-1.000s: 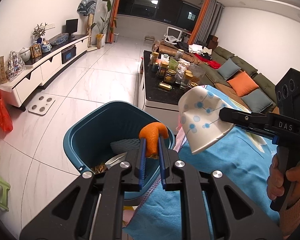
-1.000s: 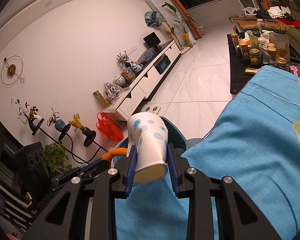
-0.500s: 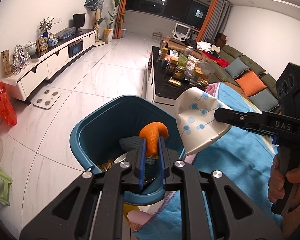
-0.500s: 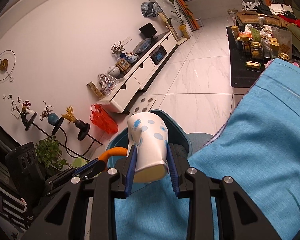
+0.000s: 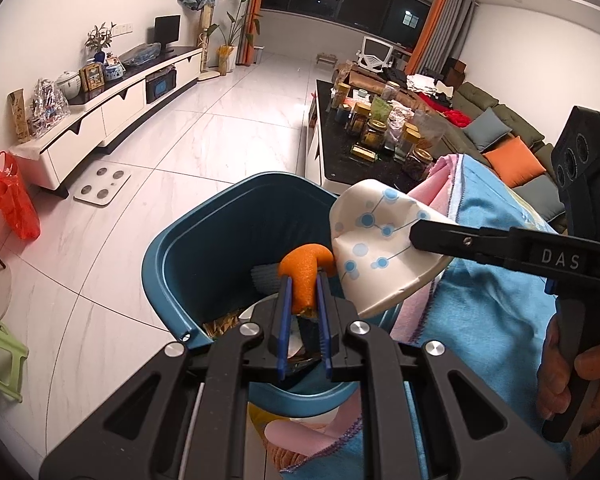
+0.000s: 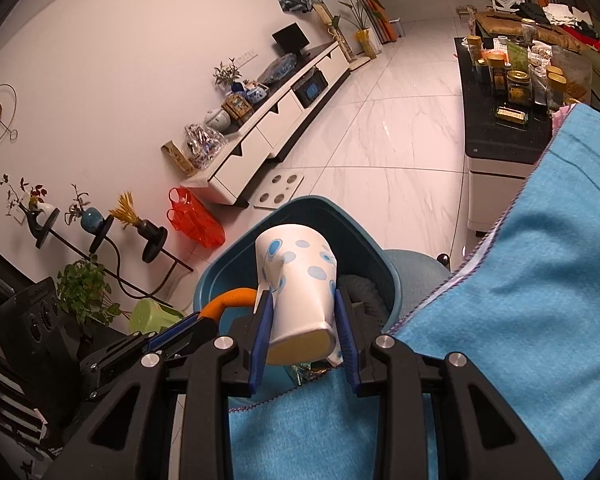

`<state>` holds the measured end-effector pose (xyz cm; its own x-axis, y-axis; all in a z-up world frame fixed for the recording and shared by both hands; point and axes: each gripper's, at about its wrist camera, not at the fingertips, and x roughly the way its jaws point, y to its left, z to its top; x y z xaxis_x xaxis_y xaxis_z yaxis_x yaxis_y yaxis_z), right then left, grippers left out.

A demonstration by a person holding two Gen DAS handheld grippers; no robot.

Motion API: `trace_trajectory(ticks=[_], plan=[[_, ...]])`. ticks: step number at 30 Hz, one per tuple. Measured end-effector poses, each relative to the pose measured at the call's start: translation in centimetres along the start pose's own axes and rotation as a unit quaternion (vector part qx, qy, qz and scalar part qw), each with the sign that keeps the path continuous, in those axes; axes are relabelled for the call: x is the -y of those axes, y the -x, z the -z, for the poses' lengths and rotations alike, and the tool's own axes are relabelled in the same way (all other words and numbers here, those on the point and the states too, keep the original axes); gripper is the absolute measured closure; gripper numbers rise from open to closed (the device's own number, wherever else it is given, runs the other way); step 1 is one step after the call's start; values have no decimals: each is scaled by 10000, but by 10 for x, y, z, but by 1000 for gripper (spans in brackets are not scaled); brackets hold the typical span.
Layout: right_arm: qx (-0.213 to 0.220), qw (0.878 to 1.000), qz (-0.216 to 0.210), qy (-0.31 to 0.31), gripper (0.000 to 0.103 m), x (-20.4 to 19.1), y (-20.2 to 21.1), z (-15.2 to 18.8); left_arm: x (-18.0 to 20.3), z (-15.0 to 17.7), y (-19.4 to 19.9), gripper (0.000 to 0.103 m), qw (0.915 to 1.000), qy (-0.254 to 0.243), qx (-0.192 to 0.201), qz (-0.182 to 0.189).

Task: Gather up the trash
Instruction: 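Carry the peel and cup to the teal bin and open both tools over it, then move both open tools back over the table trash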

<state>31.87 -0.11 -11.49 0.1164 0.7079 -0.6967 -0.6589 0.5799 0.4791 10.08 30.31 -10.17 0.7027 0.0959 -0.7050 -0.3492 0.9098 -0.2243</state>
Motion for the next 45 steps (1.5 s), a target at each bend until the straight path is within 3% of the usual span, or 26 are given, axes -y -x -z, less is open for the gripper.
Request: trace_trajectory(ticks=[10,16,21,27,32,36,41,45], plan=[[-159,9999,66,10,71,-7,-16,0,-6,1,-21,89,9998,165,-93,-49],[-150,9998,70,82,70,-10,-13,5,-9,3,-26,76,9996,267,-88,-67],[-48,10000,49,36,68,-2,3,10,-1,4,-10,61,9998,125,162,-62],[310,9993,59,192,49,3,50,25,26,13,27,42,9978,-277,590,89],[706,9963,238,429,42,9,107,54,64,27,55,24,9933,-713,841,357],[903,9937,449,480,40,22,147,83,109,44,73,16,9853,-1195,933,787],[1254,9881,861,216,39,52,205,126,167,65,86,15,9701,-1706,859,1496],[1504,9814,1187,-127,39,76,244,156,215,86,82,16,9552,-1978,517,2138]])
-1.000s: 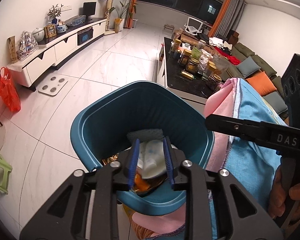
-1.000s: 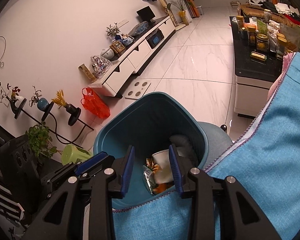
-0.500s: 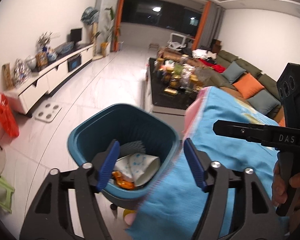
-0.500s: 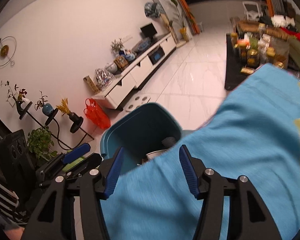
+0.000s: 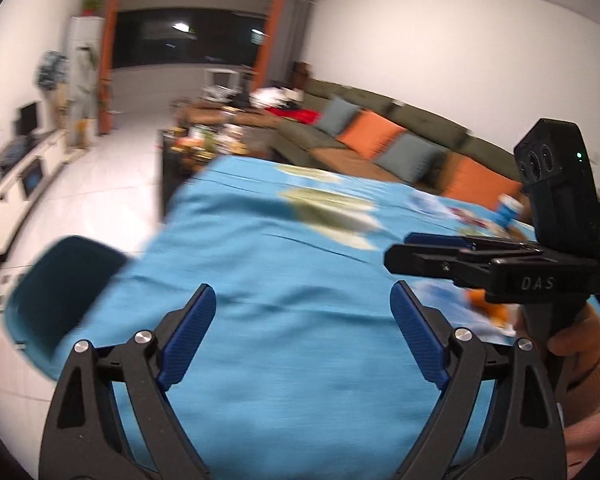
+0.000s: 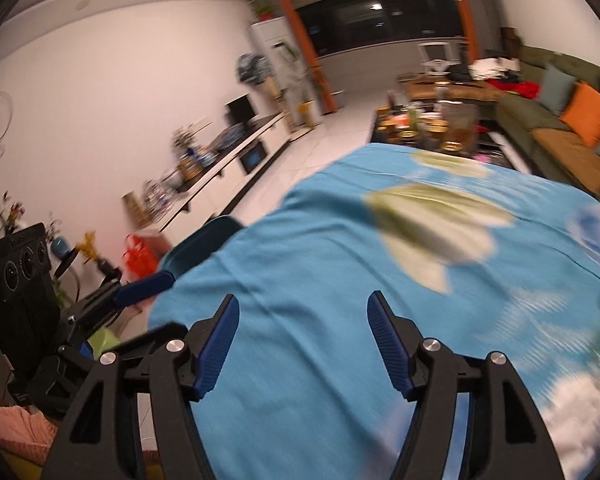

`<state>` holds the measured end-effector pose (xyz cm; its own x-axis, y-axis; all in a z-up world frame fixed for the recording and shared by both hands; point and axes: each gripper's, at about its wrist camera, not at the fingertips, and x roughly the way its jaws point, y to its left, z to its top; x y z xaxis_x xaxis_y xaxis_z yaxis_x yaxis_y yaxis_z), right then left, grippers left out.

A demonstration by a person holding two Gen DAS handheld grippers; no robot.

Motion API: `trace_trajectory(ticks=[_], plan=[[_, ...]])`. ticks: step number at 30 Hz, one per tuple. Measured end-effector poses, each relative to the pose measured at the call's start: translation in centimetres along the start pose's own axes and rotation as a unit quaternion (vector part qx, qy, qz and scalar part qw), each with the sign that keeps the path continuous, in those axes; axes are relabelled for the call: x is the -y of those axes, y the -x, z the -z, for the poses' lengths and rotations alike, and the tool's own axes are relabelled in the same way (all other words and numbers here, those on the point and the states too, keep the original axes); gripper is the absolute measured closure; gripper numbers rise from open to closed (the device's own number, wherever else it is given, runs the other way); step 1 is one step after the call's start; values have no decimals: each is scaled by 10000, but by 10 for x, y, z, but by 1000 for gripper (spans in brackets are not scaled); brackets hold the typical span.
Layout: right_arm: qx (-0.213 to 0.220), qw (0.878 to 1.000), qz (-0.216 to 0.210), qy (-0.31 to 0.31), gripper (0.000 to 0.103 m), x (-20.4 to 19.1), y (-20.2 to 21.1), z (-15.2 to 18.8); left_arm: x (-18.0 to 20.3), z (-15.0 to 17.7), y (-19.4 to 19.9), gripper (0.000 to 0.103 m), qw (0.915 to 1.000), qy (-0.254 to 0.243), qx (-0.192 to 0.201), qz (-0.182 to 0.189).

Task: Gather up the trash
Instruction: 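Move both open tools back over the table trash, then grasp a white tissue with the right tool while the left tool grasps another orange peel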

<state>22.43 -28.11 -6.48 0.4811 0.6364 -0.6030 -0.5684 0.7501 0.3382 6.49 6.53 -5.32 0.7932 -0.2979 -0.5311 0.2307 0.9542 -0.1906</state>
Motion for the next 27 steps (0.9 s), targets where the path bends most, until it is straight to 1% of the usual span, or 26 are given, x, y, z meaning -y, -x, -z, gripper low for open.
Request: trace_trajectory(ticks=[2,5,7,10,12,14,15,18,20,23,26,27], plan=[[111,9996,219,-163,39,15,18,9,25,1,-13,16,9992,-173,-140,320],[243,9969,619,-410,39,41,44,24,53,3,-28,18,9967,-422,-319,615],[321,9938,868,-623,39,61,62,33,75,5,-36,19,9935,-595,-472,843],[452,9885,1176,-835,39,82,84,45,101,7,-49,21,9878,-741,-666,1195],[519,9842,1383,-978,39,97,99,52,116,6,-57,23,9844,-803,-764,1364],[548,9813,1506,-1063,39,108,109,59,125,6,-66,25,9812,-844,-845,1513],[539,9805,1546,-1086,39,110,110,60,133,7,-70,27,9792,-882,-914,1580],[461,9780,1670,-1164,39,118,112,67,145,9,-83,37,9746,-945,-1121,1692],[402,9773,1719,-1168,39,122,113,71,152,10,-93,37,9730,-962,-1228,1701],[362,9771,1688,-1243,39,125,111,76,153,9,-104,41,9713,-913,-1402,1693],[336,9773,1631,-1311,39,127,112,83,156,10,-122,51,9701,-964,-1699,1441],[319,9777,1603,-1317,39,128,111,85,156,10,-127,53,9686,-937,-1779,1463]])
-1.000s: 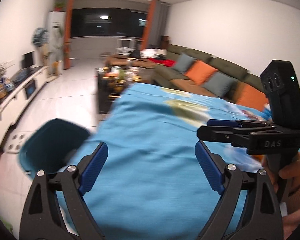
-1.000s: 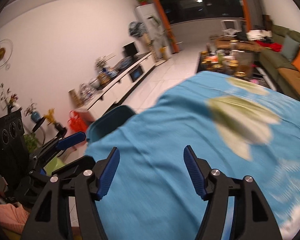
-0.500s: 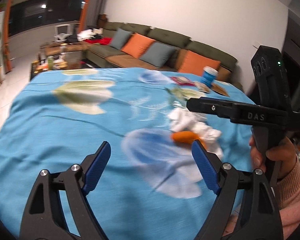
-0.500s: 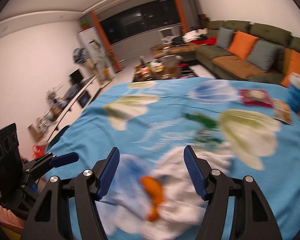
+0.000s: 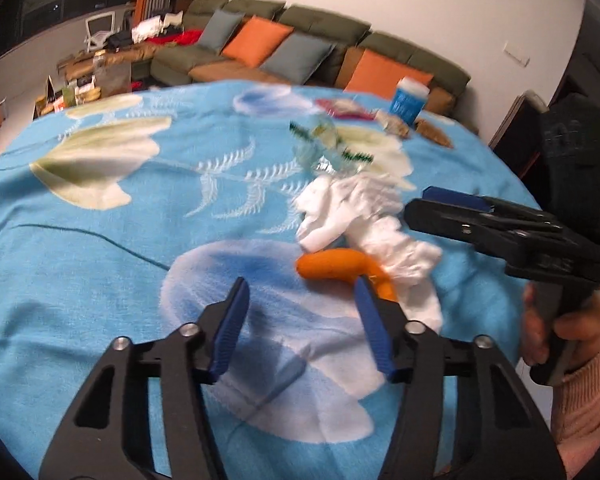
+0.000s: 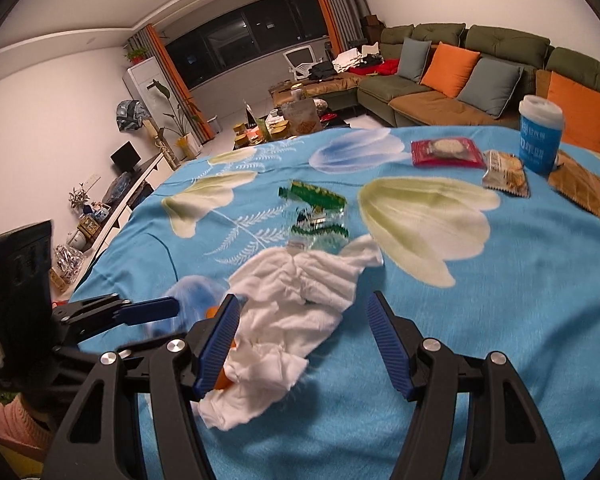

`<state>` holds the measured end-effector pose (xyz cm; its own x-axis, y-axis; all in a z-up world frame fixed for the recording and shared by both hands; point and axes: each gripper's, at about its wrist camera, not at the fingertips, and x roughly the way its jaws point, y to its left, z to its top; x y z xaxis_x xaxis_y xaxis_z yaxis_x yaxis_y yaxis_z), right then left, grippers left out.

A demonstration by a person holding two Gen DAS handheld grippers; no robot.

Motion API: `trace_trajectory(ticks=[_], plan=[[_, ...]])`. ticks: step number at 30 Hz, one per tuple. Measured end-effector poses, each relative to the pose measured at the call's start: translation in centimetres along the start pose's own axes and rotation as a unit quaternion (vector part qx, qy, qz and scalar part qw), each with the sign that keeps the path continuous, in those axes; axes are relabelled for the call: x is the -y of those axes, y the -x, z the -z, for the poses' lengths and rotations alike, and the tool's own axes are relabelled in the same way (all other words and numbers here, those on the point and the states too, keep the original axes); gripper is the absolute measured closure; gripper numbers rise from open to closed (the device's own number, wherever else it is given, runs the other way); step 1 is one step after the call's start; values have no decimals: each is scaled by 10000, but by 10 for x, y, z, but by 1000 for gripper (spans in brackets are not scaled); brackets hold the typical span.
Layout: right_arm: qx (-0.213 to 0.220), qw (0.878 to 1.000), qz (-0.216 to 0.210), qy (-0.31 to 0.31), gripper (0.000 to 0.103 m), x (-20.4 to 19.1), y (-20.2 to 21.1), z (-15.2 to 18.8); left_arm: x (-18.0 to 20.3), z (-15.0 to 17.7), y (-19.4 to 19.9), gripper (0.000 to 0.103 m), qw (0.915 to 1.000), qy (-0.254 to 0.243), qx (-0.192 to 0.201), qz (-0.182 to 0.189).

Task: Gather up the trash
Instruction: 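Grasp a white tissue with the right tool while the left tool grasps another orange peel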

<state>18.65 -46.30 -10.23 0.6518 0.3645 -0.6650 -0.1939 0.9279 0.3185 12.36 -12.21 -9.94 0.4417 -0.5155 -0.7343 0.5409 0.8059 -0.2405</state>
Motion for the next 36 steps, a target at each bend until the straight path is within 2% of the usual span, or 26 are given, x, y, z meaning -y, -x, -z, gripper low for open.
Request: trace_trajectory(ticks=[4,12,16,19,20,23,24,28,32,36], plan=[[-94,9998,-153,27,41,0,-3,6,-5,-5,-5,52,9999,95,-51,109],[-324,9985,-444,55,54,-1,-7,15,0,-13,-15,52,9988,8,-189,446],[-429,9976,-539,57,73,0,-8,20,2,-15,-21,53,9980,18,-280,566],[-454,9970,-632,64,86,0,-8,22,1,-16,-24,60,9960,139,-358,805],[-444,9970,-631,74,89,0,-7,22,1,-16,-25,67,9951,163,-388,900],[-387,9969,-685,82,91,1,-3,22,4,-14,-29,83,9925,220,-491,1099],[-376,9969,-685,89,92,1,-2,22,5,-13,-30,85,9921,214,-518,1120],[-301,9969,-723,78,93,4,4,21,6,-11,-29,84,9917,245,-527,1148],[-185,9975,-684,3,94,10,13,17,9,-10,-24,58,9913,182,-477,1214],[-41,9976,-681,-96,94,18,23,12,16,-9,-23,57,9913,78,-486,1217]])
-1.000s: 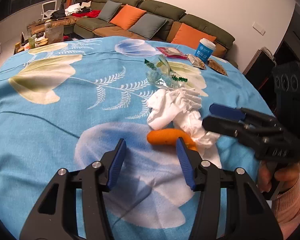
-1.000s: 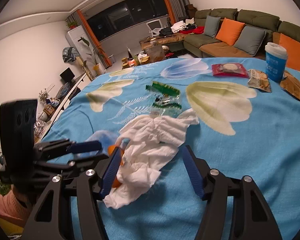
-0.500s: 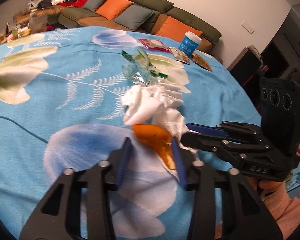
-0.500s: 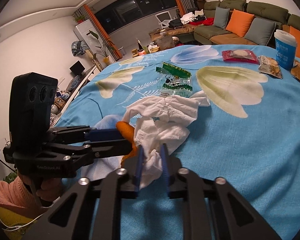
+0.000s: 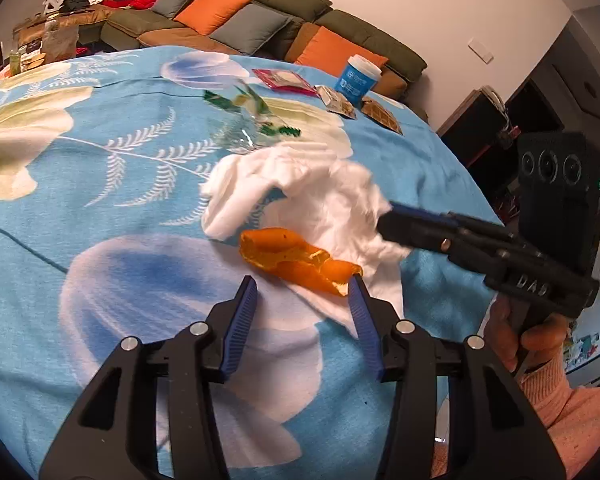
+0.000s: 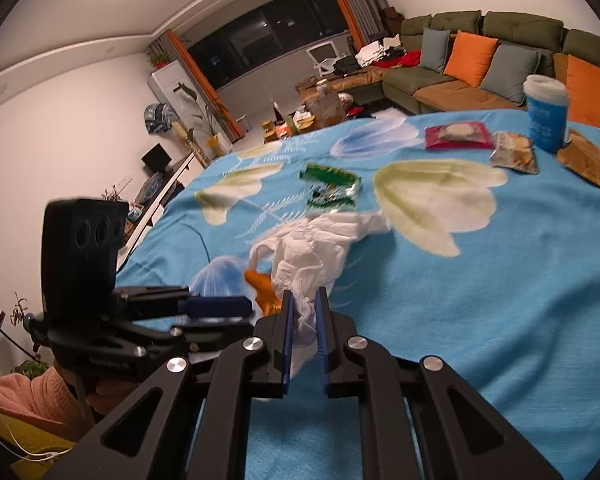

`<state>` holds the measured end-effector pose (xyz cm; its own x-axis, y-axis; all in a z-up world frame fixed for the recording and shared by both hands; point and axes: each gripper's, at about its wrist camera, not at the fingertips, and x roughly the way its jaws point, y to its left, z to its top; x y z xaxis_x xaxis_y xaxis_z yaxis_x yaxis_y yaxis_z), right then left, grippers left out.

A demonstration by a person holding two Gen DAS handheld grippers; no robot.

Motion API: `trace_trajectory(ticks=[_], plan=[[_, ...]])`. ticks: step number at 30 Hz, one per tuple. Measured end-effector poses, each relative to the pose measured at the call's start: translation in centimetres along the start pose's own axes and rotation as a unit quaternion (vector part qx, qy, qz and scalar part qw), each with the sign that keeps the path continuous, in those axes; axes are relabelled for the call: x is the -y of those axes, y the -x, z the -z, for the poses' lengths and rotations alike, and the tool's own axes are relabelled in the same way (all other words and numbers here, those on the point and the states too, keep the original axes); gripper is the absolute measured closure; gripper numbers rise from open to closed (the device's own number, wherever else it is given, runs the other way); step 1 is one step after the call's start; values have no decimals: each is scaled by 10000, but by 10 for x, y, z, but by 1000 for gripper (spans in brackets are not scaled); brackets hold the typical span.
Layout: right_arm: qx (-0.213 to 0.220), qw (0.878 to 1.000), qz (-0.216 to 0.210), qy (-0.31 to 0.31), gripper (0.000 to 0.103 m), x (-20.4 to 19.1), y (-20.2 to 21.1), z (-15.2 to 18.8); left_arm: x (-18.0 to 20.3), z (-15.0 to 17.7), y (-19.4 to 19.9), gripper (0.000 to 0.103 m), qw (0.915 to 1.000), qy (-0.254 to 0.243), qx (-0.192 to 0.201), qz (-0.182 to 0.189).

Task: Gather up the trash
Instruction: 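Grasp a white tissue with the right tool while the left tool grasps another orange peel, then lift the tissue with the right tool while the left tool lifts the orange peel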

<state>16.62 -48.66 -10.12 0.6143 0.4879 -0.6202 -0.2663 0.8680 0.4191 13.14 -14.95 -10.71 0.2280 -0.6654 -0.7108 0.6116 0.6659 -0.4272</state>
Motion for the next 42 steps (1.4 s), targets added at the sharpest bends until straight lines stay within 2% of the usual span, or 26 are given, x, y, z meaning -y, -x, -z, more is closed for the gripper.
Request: trace_trajectory(ticks=[11,17,22,28,35,40,42], plan=[[293,9996,9,1,94,3,24,-8,-4,-6,2,51,9997,81,126,-173],[473,9988,107,28,94,5,35,-12,3,-6,0,52,9995,-144,110,-261],[467,9989,102,-36,94,8,33,-10,7,-6,-4,67,9994,-244,44,-224],[450,9989,29,-115,94,10,28,-8,11,1,0,71,9992,-323,41,-241],[500,9986,-161,-62,94,1,22,-13,8,17,19,73,9997,-234,70,35],[545,9979,-344,6,94,-11,18,-17,-6,31,43,74,9996,-91,224,-166],[532,9977,-423,52,93,-17,15,-19,-12,36,55,74,9987,-45,349,-356]])
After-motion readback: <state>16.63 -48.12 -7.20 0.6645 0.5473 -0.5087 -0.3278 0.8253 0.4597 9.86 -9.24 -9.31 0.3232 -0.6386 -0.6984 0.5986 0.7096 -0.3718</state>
